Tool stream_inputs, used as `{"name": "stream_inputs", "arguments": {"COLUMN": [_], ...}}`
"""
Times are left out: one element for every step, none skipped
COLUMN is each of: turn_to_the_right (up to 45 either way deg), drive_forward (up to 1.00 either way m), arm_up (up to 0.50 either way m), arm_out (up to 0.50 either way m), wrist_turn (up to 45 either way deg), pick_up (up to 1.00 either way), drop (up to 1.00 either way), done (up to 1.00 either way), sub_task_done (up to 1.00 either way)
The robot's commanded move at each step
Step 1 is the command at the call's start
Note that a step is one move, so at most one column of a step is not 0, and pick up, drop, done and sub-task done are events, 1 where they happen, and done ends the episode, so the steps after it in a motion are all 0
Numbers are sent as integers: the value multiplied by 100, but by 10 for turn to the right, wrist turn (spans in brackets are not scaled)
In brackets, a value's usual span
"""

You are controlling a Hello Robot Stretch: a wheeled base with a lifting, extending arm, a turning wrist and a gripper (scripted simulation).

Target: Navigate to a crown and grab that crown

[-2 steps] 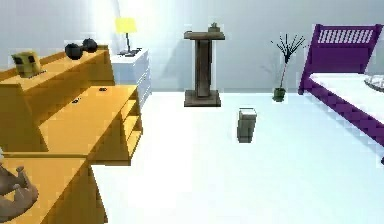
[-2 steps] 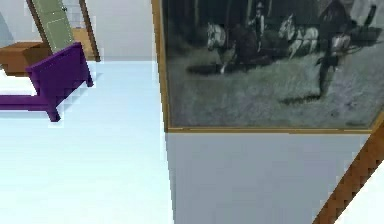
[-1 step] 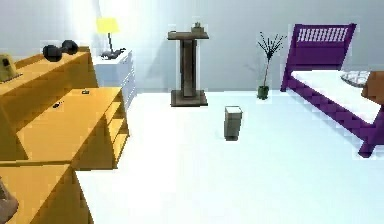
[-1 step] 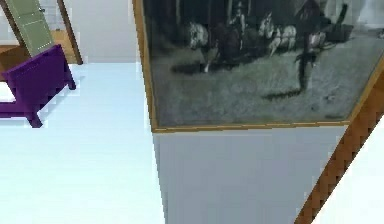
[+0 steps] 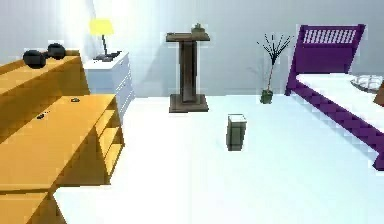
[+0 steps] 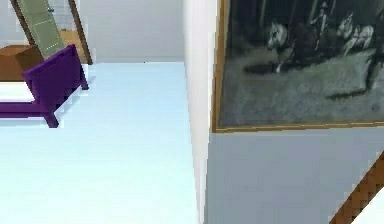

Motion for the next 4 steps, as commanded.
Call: {"name": "stream_inputs", "arguments": {"turn_to_the_right": [-450,-450,-450,-180], "drive_forward": [0,0,0,0], "arm_up": [0,0,0,0], "arm_out": [0,0,0,0], "wrist_turn": [0,0,0,0], "pick_up": [0,0,0,0], "drop": [0,0,0,0], "done": [0,0,0,0], "sub_task_done": [0,0,0,0]}}
